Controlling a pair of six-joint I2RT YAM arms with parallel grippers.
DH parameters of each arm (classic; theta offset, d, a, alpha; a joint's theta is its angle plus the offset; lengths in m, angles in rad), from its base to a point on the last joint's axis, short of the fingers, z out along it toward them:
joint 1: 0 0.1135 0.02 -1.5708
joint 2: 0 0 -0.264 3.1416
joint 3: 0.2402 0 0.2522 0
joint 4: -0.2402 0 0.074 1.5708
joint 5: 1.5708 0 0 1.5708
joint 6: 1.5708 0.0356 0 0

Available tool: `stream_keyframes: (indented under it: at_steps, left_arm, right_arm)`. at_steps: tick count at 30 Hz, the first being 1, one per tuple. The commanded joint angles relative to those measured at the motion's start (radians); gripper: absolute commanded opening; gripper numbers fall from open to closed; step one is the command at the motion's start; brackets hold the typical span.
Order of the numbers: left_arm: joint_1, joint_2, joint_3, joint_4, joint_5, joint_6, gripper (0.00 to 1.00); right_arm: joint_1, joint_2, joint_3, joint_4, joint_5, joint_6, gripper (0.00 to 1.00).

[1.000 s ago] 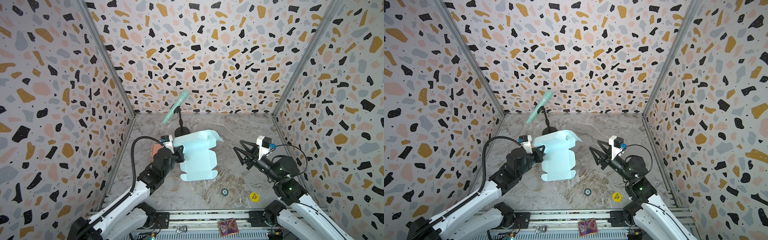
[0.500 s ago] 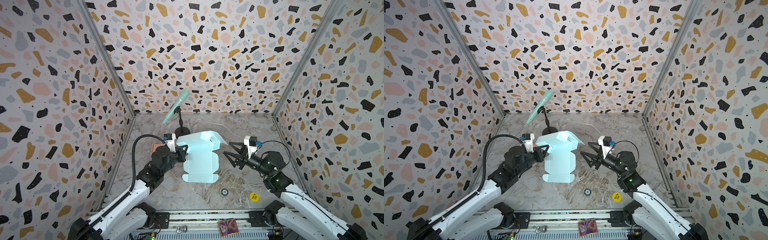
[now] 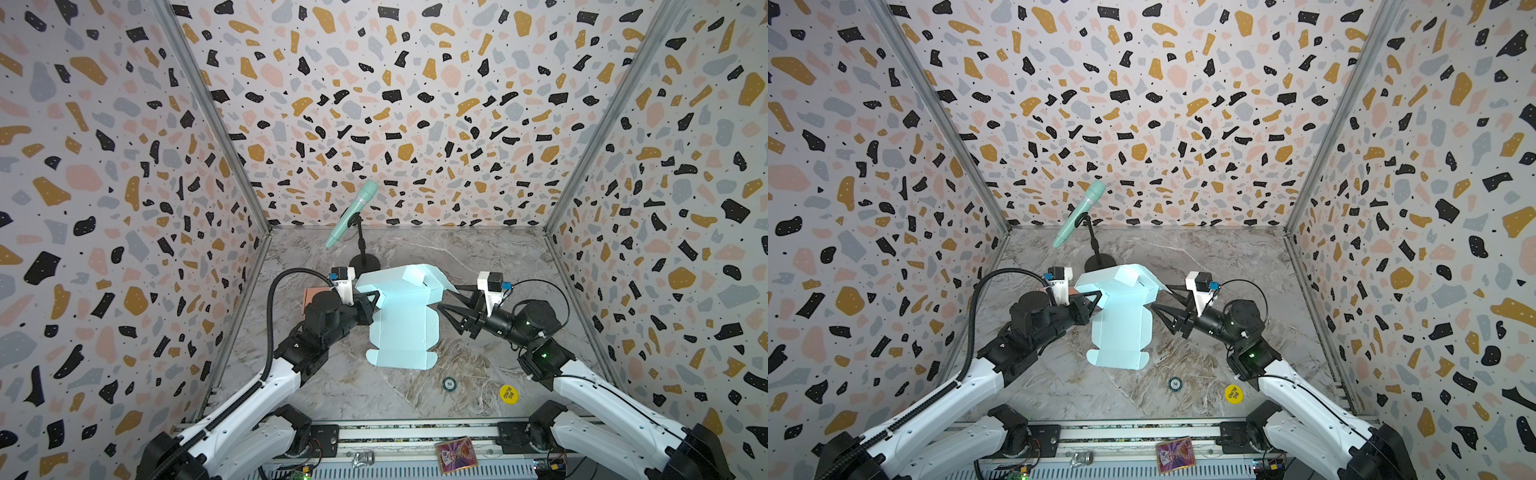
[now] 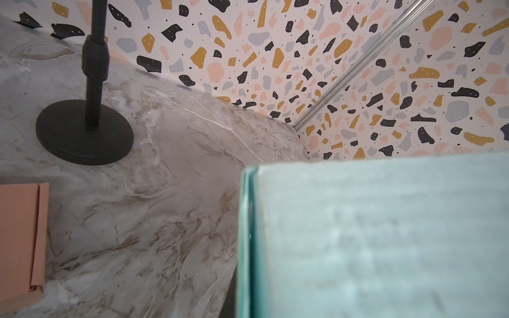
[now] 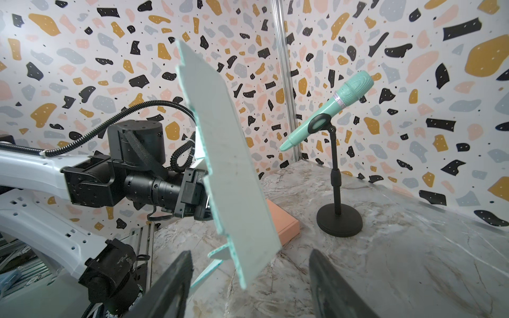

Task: Assemble paper box
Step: Fold the bottom flaps of a flat cardboard box at the center of the table.

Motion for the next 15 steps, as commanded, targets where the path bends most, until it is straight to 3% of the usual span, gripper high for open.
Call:
stream_keyframes:
  at_steps: [1,4,15]
  left_arm:
    - [0.005,-0.012,0.025,0.062,0.021,0.005,0.0]
    - [0.005,-0.009,0.029,0.062,0.031,0.008,0.0]
    - [0.005,-0.008,0.029,0.074,0.057,0.001,0.01]
  right_arm:
    - [-0.006,-0.075,-0.022,0.091,0.01,0.04,0.68]
    - [-0.047,-0.091,-0.051,0.119,-0.021,0.09,0.67]
    - [-0.059,0.004,-0.017,0.153,-0.045,0.067,0.6]
